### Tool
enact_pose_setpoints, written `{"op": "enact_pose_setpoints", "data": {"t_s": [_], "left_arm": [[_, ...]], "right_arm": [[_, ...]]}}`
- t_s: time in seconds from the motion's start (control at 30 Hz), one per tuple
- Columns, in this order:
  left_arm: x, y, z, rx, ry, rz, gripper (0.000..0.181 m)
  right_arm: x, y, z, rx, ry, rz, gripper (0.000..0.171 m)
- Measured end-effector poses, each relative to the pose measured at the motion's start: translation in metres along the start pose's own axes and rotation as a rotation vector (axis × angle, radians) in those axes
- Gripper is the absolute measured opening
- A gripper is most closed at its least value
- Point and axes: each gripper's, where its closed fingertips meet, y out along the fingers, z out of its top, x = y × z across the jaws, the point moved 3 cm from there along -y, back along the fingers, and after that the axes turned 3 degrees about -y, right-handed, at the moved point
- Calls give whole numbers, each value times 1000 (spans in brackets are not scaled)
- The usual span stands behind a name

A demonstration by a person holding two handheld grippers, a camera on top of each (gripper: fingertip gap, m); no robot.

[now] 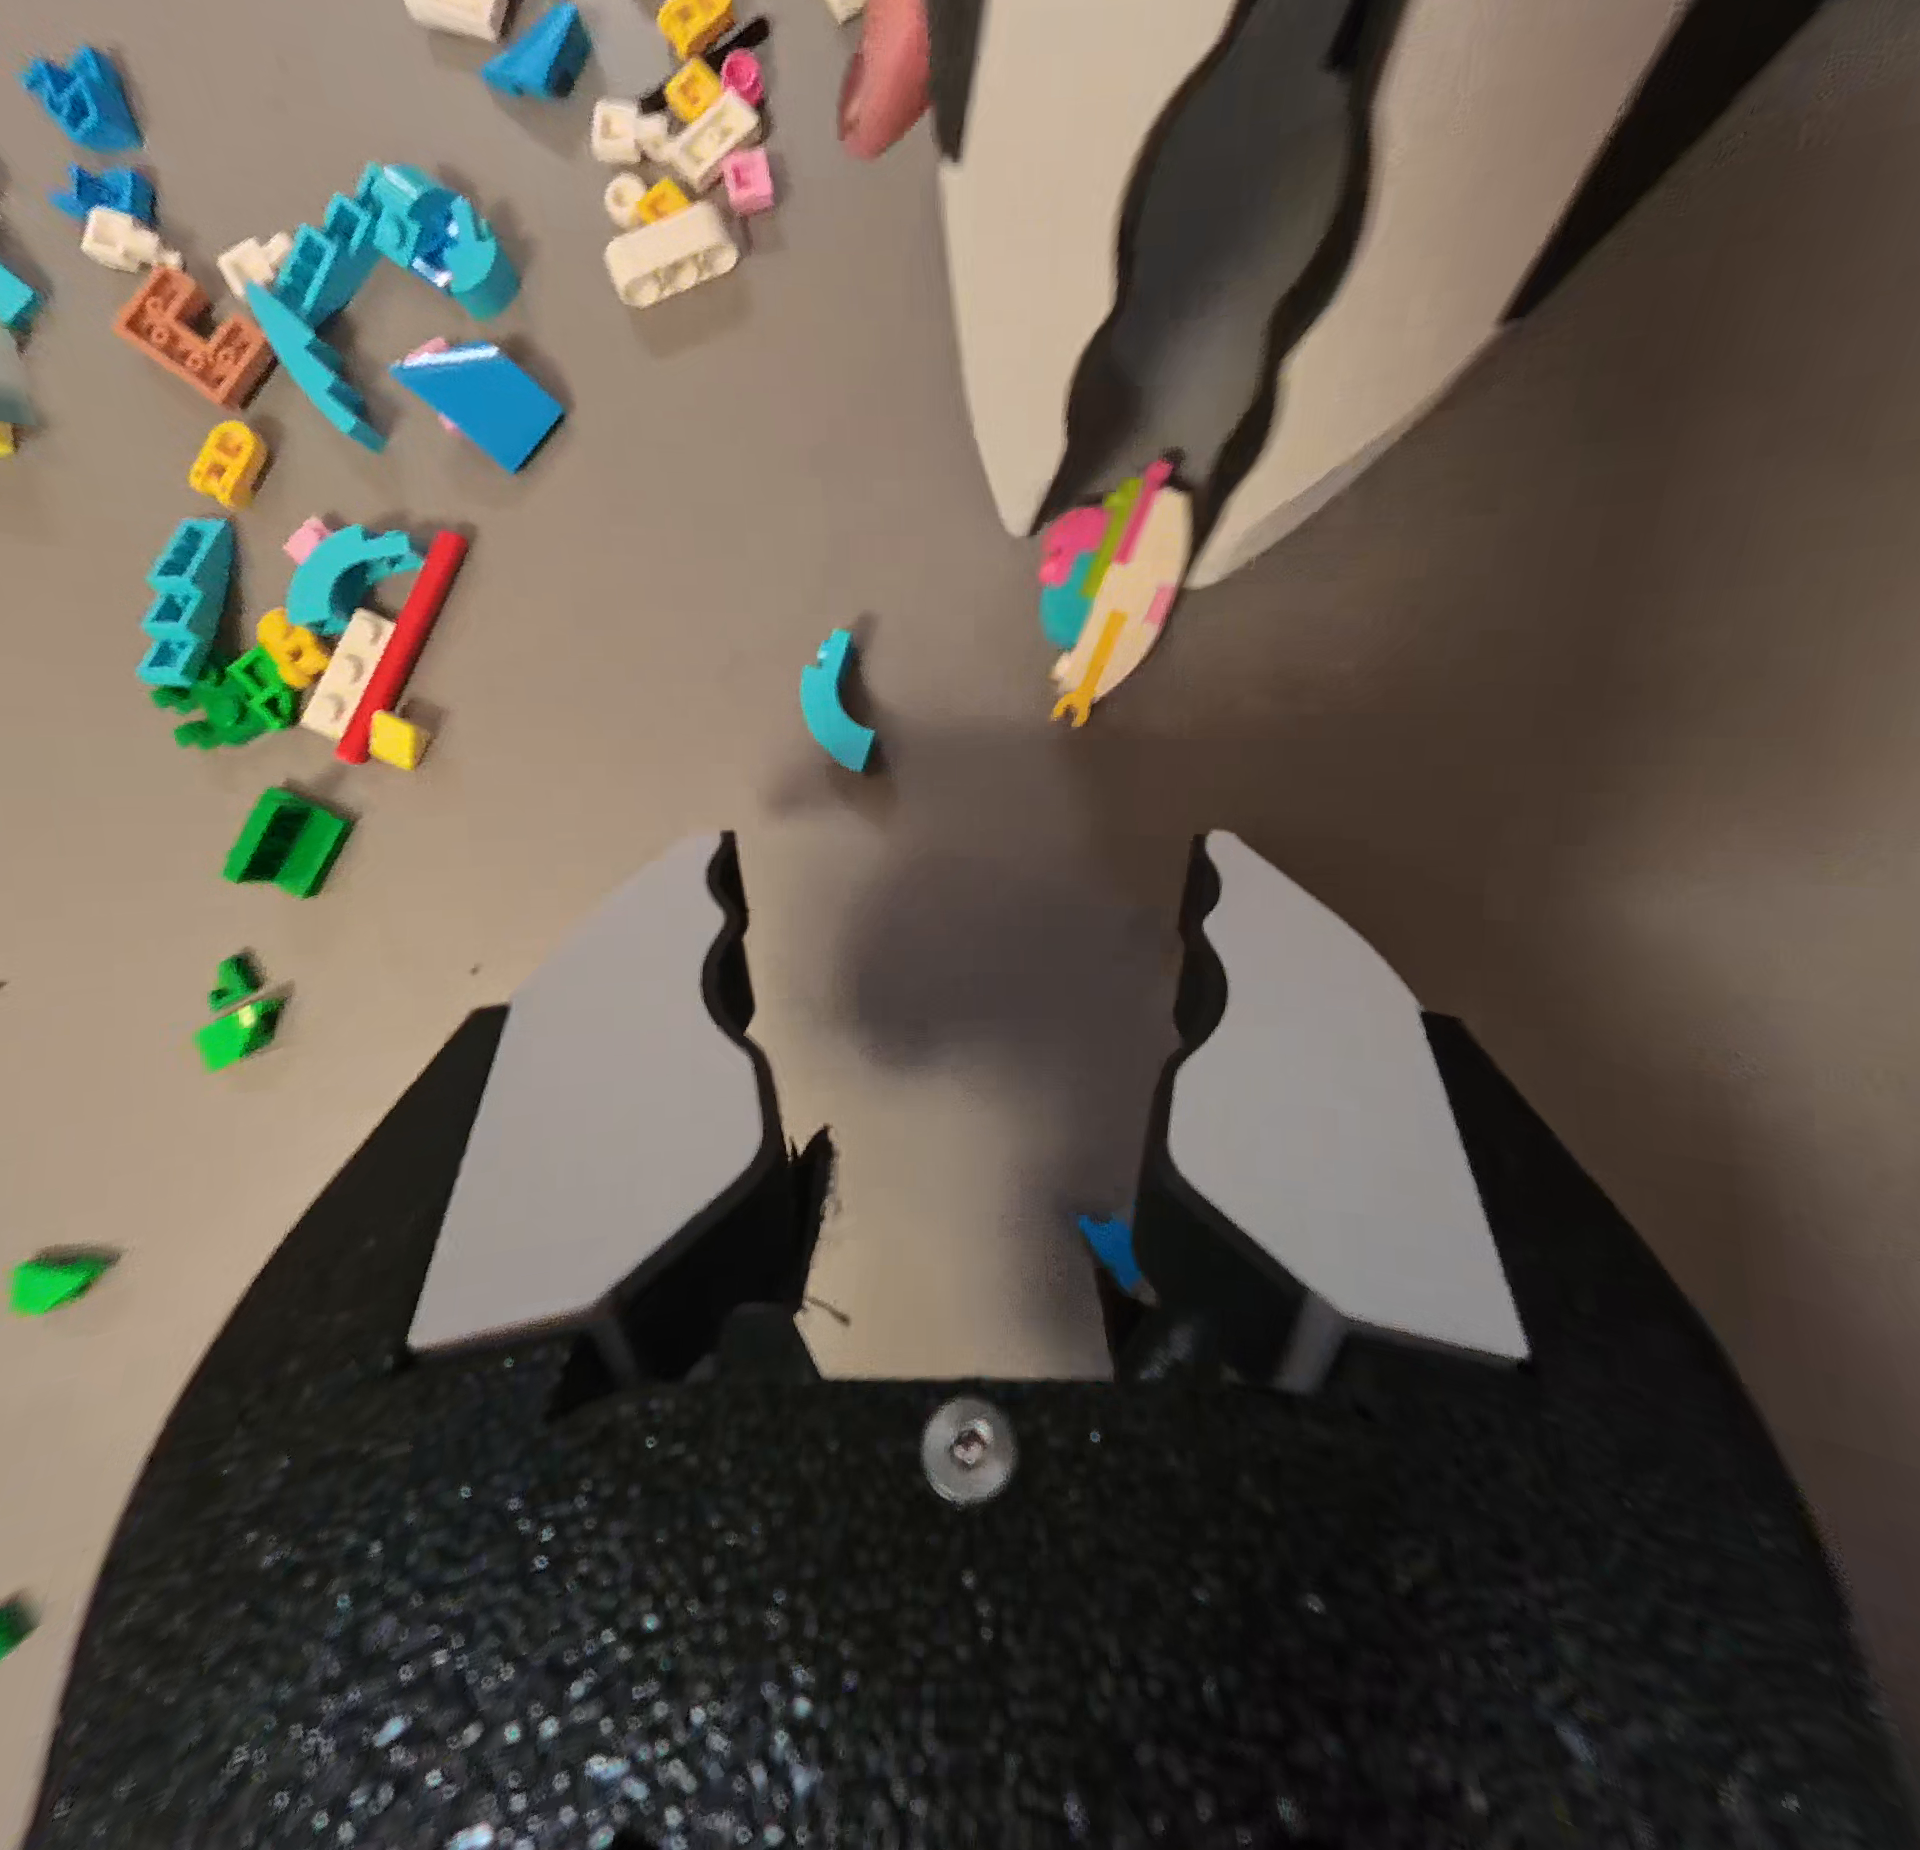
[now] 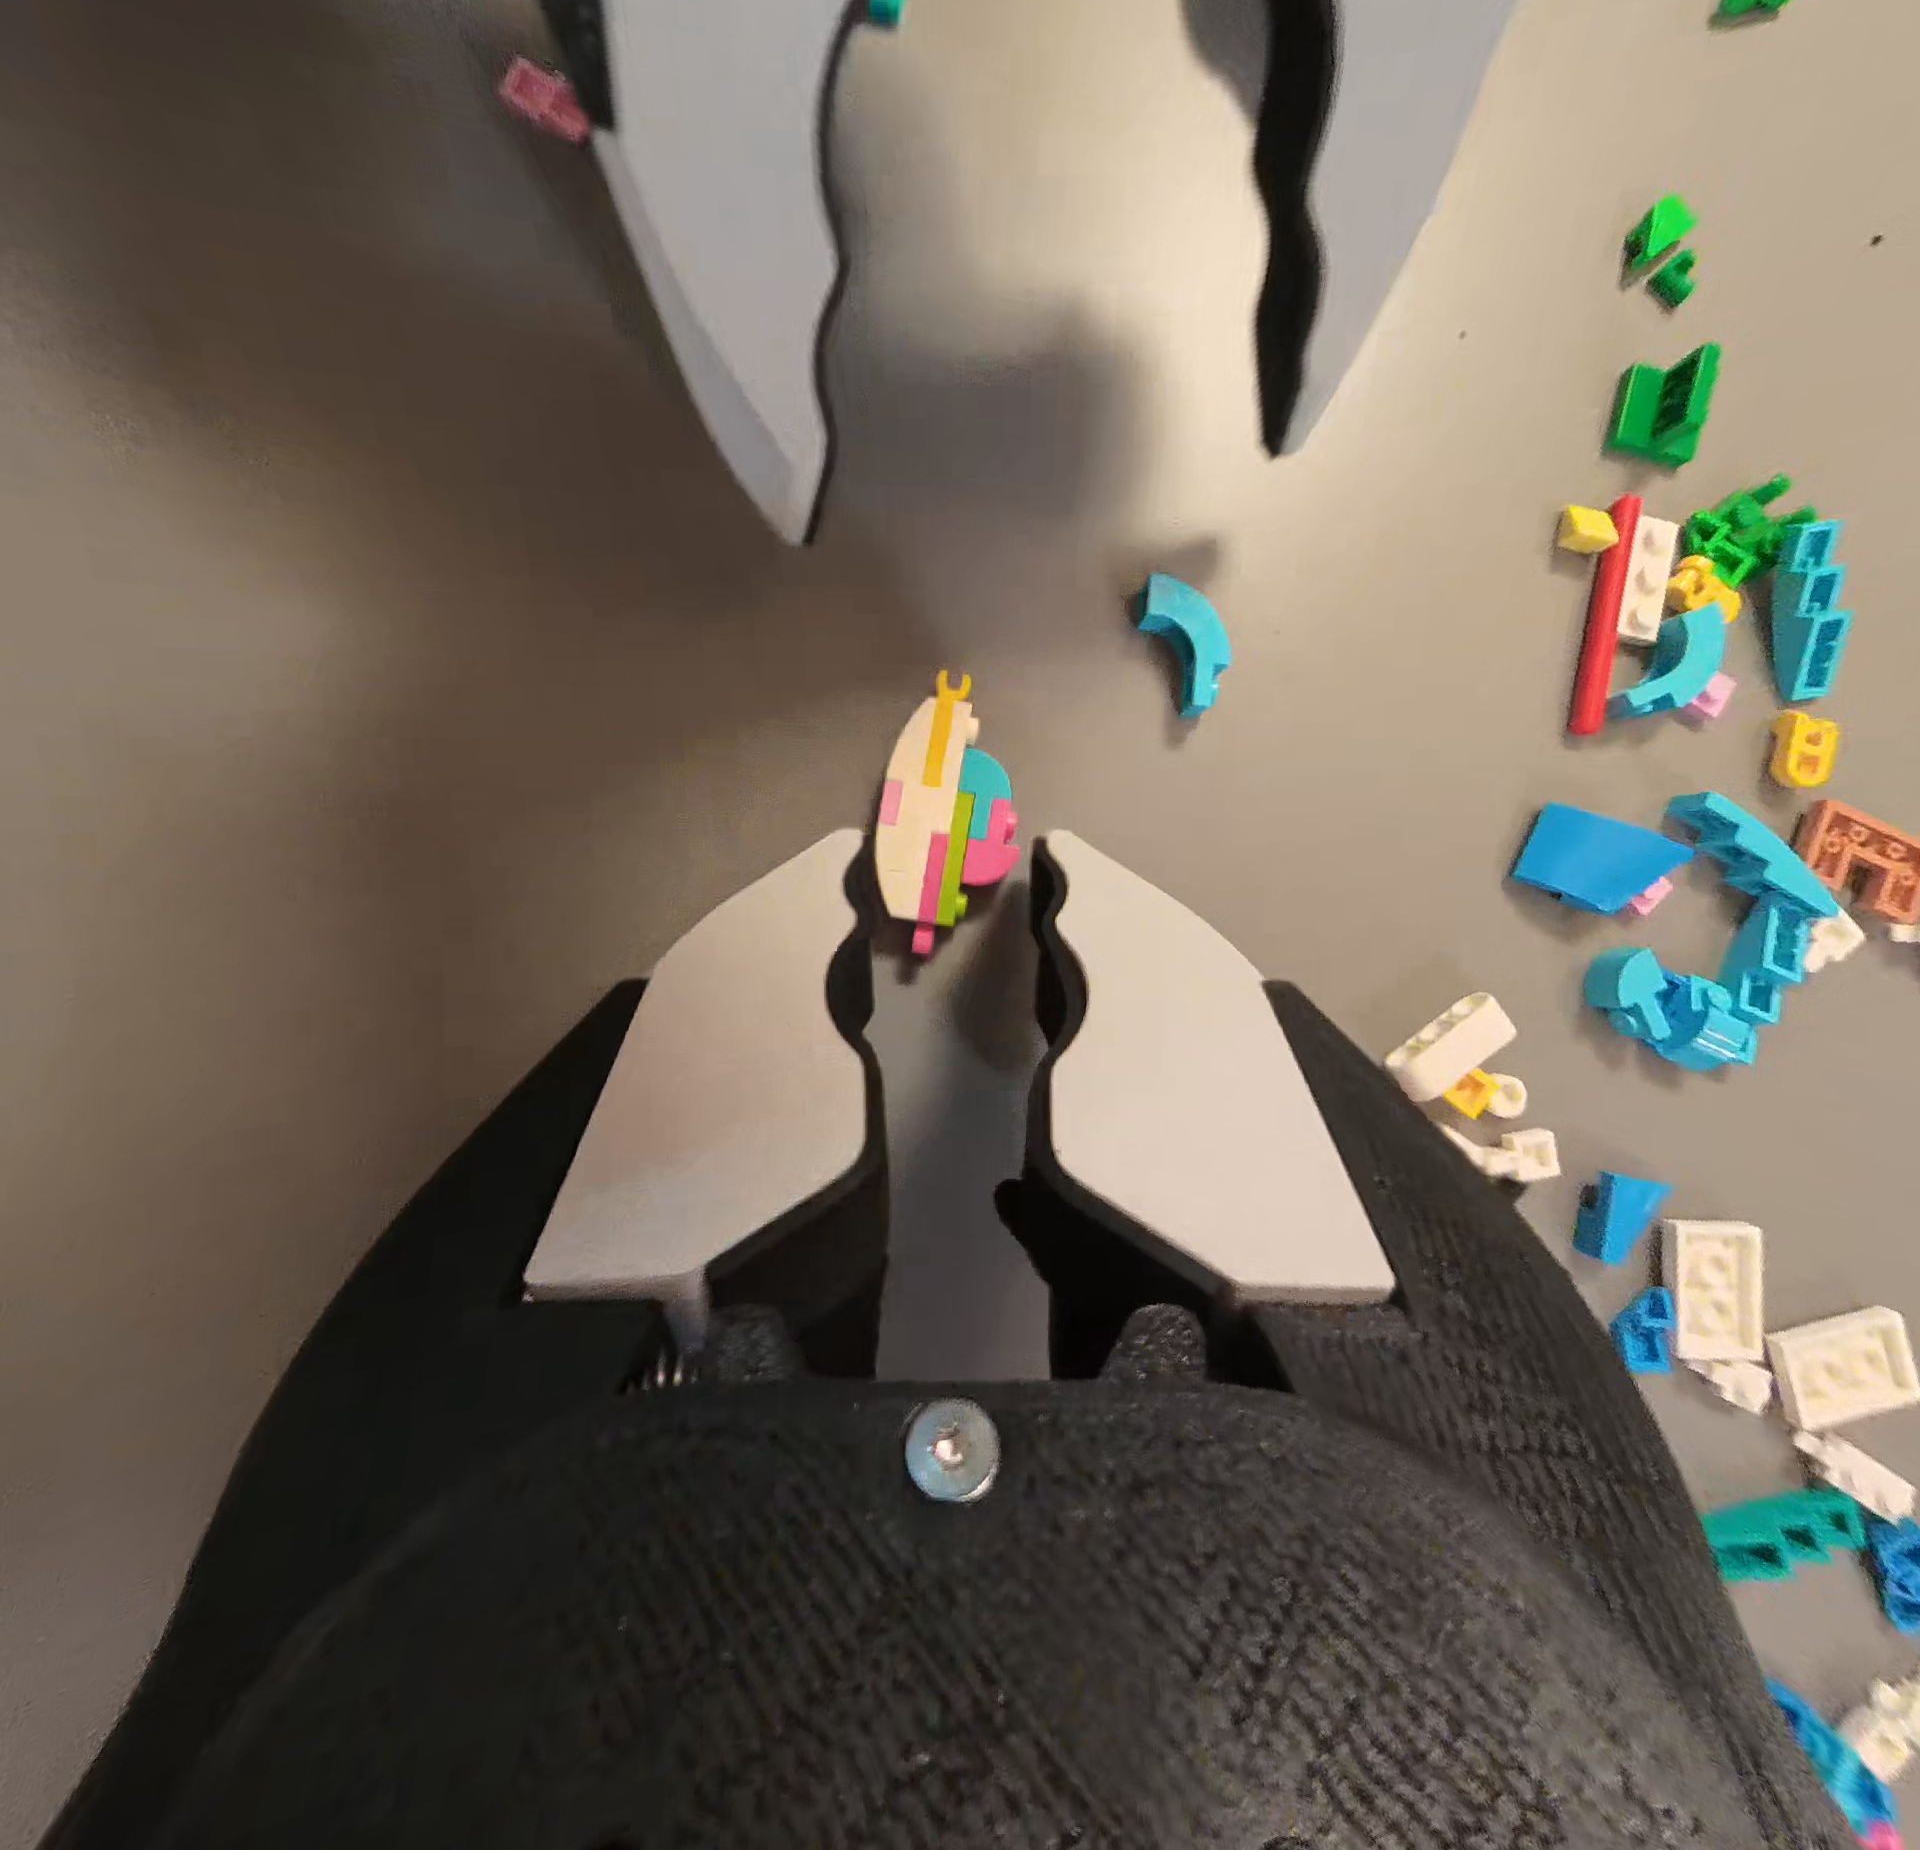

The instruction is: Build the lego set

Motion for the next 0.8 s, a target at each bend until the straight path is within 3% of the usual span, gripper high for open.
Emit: {"op": "enact_pose_setpoints", "data": {"t_s": [0.27, 0.7, 0.8], "left_arm": [[2, 13, 5, 91, 0, -24, 76], [-3, 18, 4, 110, 4, 24, 66], [-4, 16, 1, 97, 4, 32, 66]], "right_arm": [[21, 6, 5, -16, -137, 53, 24], [34, 6, 5, -43, -140, 39, 29], [33, 8, 5, -29, -128, 76, 19]]}}
